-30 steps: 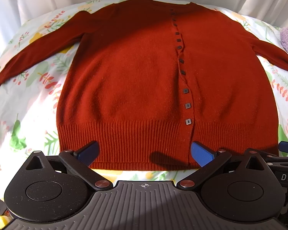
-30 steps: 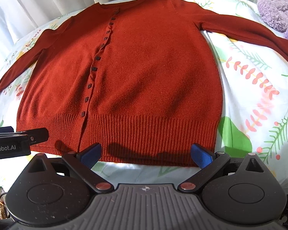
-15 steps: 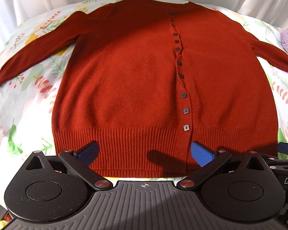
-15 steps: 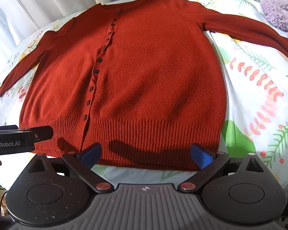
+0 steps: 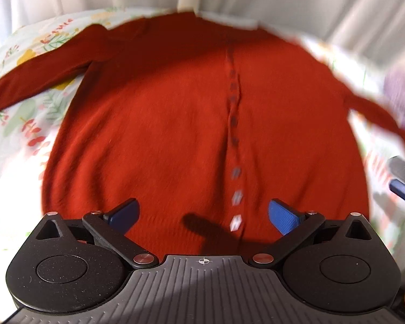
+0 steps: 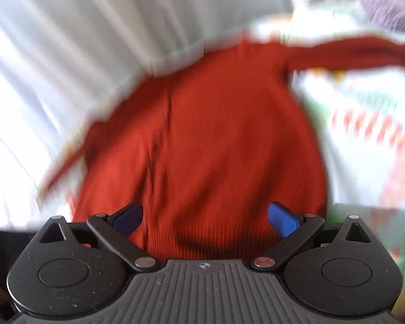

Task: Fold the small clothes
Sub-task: 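Reach the right gripper to the cardigan sleeve cuff and grasp it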

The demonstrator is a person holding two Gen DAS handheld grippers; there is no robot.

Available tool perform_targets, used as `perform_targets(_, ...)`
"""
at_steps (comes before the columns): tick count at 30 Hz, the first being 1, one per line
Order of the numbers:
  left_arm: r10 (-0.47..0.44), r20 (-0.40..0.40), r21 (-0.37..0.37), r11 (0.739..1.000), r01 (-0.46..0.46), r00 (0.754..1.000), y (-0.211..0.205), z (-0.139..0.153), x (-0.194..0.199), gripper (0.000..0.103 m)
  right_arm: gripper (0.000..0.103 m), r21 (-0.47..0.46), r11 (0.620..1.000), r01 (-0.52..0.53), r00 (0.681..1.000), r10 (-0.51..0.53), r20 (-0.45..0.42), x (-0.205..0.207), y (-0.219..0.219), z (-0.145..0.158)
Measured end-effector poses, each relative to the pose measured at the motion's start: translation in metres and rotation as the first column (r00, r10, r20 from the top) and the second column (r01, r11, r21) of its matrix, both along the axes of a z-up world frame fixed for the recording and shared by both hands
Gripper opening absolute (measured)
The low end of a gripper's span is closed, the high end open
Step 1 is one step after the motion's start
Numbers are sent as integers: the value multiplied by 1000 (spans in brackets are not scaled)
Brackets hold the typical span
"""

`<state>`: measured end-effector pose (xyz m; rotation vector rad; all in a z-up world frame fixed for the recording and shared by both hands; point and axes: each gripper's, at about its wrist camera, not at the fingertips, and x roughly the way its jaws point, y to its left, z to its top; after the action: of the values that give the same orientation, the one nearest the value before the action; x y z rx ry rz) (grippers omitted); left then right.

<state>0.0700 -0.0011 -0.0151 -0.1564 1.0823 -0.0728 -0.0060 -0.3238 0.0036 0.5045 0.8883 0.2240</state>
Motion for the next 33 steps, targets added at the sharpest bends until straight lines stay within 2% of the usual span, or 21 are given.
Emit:
perform_targets(1, 7, 19, -17, 1000, -6, 1000, 2, 0, 4, 103, 99, 22, 999, 50, 996, -51, 70, 1, -17, 2)
perform_targets(3, 17, 28, -2, 1000, -17, 999, 0, 0, 14, 103, 99, 39, 983, 177, 968, -181, 174, 6, -55, 5)
perform_targets(4, 25, 27, 3, 1000, -25, 999, 0, 0, 19, 103, 99, 43, 964, 261, 942, -264, 207, 9, -78, 6)
perform_targets(6, 43, 18, -13, 999, -43, 999, -1, -2, 28, 103, 99, 58, 903, 425, 875, -426, 231, 16, -126, 5)
perform_targets(7, 57, 16, -26, 998, -57, 998, 0, -3, 31, 103, 97, 69, 860, 505, 833, -507, 220, 20, -152, 1)
perform_targets(9, 89, 7, -50, 995, -88, 996, 1, -7, 37, 103, 84, 99, 753, 650, 736, -657, 165, 26, -200, -12)
perform_targets(10, 100, -2, -51, 994, -100, 995, 1, -10, 42, 103, 62, 119, 697, 707, 685, -717, 129, 28, -220, -21)
perform_targets(11, 104, -8, -49, 993, -104, 995, 1, -12, 45, 103, 43, 141, 649, 747, 645, -760, 79, 30, -239, -32)
perform_targets(13, 107, -21, -49, 993, -108, 994, -2, -16, 51, 103, 41, 162, 574, 803, 585, -811, -23, 32, -263, -55)
perform_targets(16, 115, -37, -74, 990, -117, 993, -4, -20, 56, 103, 41, 190, 519, 833, 543, -832, -108, 35, -283, -79)
perform_targets(18, 115, -42, -90, 989, -119, 992, -6, -21, 59, 103, 40, 257, 484, 837, 526, -840, -131, 33, -289, -90)
perform_targets(20, 117, -55, -112, 986, -123, 992, -8, -22, 62, 103, 37, 279, 471, 837, 518, -846, -125, 34, -291, -92)
perform_targets(21, 120, -63, -129, 983, -127, 991, -7, -24, 64, 103, 35, 271, 477, 836, 520, -846, -115, 36, -291, -91)
perform_targets(23, 130, -75, -165, 976, -141, 989, -5, -25, 66, 103, 23, 236, 494, 837, 525, -846, -89, 45, -289, -92)
perform_targets(30, 125, -54, -220, 966, -134, 991, 7, -20, 77, 103, 9, 168, 540, 825, 552, -833, -34, 53, -286, -89)
perform_targets(33, 122, -15, -258, 958, -122, 992, 15, -15, 85, 103, 6, 134, 567, 812, 569, -822, 27, 62, -276, -66)
